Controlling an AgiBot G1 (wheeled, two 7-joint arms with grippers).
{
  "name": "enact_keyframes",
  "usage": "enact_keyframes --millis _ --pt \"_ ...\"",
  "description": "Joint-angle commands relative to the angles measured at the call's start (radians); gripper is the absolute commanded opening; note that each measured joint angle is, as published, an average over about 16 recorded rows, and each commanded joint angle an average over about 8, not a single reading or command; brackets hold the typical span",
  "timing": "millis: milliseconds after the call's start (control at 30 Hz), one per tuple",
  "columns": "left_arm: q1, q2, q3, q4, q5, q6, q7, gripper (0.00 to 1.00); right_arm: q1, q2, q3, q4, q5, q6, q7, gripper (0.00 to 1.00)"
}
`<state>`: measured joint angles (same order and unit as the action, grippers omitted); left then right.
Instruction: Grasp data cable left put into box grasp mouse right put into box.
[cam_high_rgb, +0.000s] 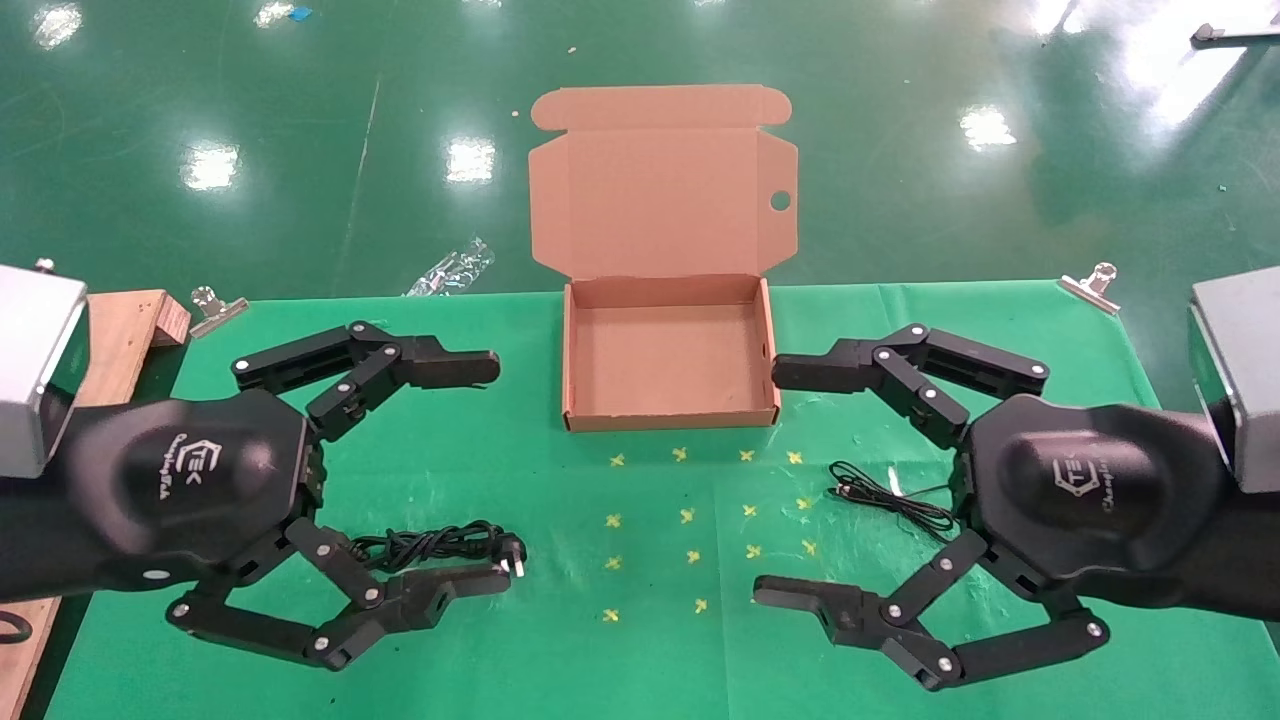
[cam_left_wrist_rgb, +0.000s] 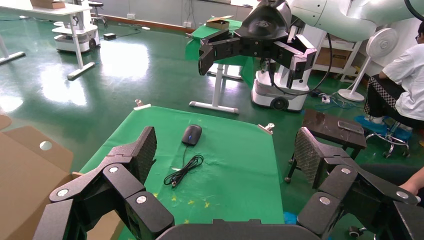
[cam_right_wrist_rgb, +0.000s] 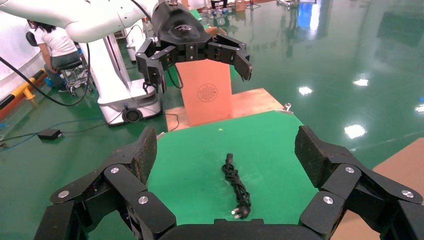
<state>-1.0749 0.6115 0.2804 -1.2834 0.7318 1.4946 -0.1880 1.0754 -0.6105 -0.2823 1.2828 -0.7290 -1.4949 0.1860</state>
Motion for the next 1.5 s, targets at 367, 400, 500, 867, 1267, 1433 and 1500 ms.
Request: enact_keyframes --millis 367,400,500,867,1267,1433,1500 --pt "0.000 0.000 0.000 0.000 0.000 0.000 0.000 1.00 0.000 0.000 0.000 0.000 0.000 0.000 0.000 1.00" --pt "0.000 0.000 0.000 0.000 0.000 0.000 0.000 1.00 0.000 0.000 0.000 0.000 0.000 0.000 0.000 1.00" --pt "0.000 0.000 0.000 0.000 0.000 0.000 0.000 1.00 0.000 0.000 0.000 0.000 0.000 0.000 0.000 1.00" --pt "0.000 0.000 0.000 0.000 0.000 0.000 0.000 1.00 0.000 0.000 0.000 0.000 0.000 0.000 0.000 1.00" --pt "-0.008 -0.004 0.024 -0.016 0.087 -0.009 0.031 1.00 -0.010 0.017 -0.005 -0.014 -0.030 -0.004 -0.017 1.00" --pt "-0.054 -0.002 0.095 -0.046 0.320 -0.032 0.085 1.00 -0.015 0.054 -0.025 -0.027 -0.124 0.003 -0.043 1.00" --pt "-0.082 0.003 0.135 -0.054 0.438 -0.038 0.096 1.00 -0.015 0.064 -0.033 -0.030 -0.158 0.013 -0.046 1.00"
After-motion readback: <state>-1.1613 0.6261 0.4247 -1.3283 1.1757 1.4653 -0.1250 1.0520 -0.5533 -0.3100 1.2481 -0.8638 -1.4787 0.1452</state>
